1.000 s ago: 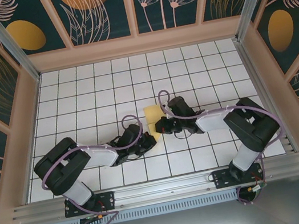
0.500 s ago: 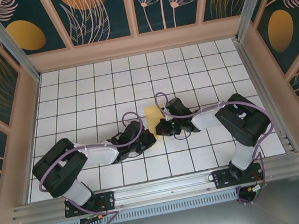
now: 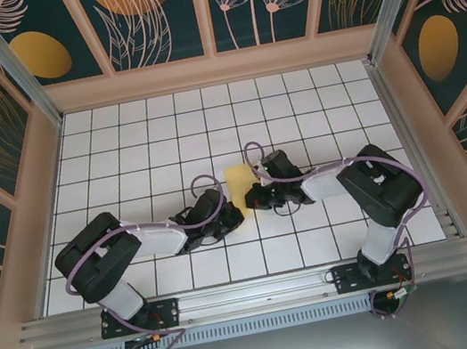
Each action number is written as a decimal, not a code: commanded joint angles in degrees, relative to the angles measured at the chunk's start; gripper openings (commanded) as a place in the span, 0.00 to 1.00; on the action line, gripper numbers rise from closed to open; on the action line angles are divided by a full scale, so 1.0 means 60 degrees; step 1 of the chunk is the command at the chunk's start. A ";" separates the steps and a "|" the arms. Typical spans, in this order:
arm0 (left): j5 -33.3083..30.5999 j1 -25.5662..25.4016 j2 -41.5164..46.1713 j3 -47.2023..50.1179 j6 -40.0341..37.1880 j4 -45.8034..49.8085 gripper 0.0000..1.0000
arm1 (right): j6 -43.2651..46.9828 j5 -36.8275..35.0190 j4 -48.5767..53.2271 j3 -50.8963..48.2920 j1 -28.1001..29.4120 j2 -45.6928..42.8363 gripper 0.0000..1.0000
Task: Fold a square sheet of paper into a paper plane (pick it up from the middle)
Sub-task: Third fold the triangle at the center of the table.
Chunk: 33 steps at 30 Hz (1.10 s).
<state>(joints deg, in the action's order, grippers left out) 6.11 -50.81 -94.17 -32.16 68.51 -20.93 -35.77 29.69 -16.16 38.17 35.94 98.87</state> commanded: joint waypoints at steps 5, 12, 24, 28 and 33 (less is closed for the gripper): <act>-0.0051 -0.0025 -0.0172 0.0659 0.0253 0.1340 0.00 | 0.1217 0.0553 -0.0631 -0.0334 -0.1767 0.0367 0.00; -0.0033 -0.0028 -0.0258 0.0543 0.0140 0.1251 0.00 | 0.1303 0.0227 0.0272 0.0198 -0.2603 0.0004 0.01; -0.0300 -0.0028 -0.0250 0.0094 -0.0613 0.1803 0.00 | 0.0751 -0.0083 0.0562 0.0195 -0.0545 -0.0828 0.01; -0.0249 -0.0028 -0.0173 0.0114 -0.0657 0.1813 0.00 | 0.0483 0.0026 0.0286 0.0457 -0.0080 -0.0061 0.00; -0.0198 -0.0028 -0.0155 0.0159 -0.0692 0.1833 0.00 | 0.0555 -0.0367 0.0652 0.0858 -0.0117 0.0421 0.00</act>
<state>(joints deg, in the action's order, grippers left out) 5.93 -50.81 -93.69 -32.60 66.00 -19.11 -32.08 30.00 -12.99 40.56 35.57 100.01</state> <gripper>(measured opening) 0.070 0.064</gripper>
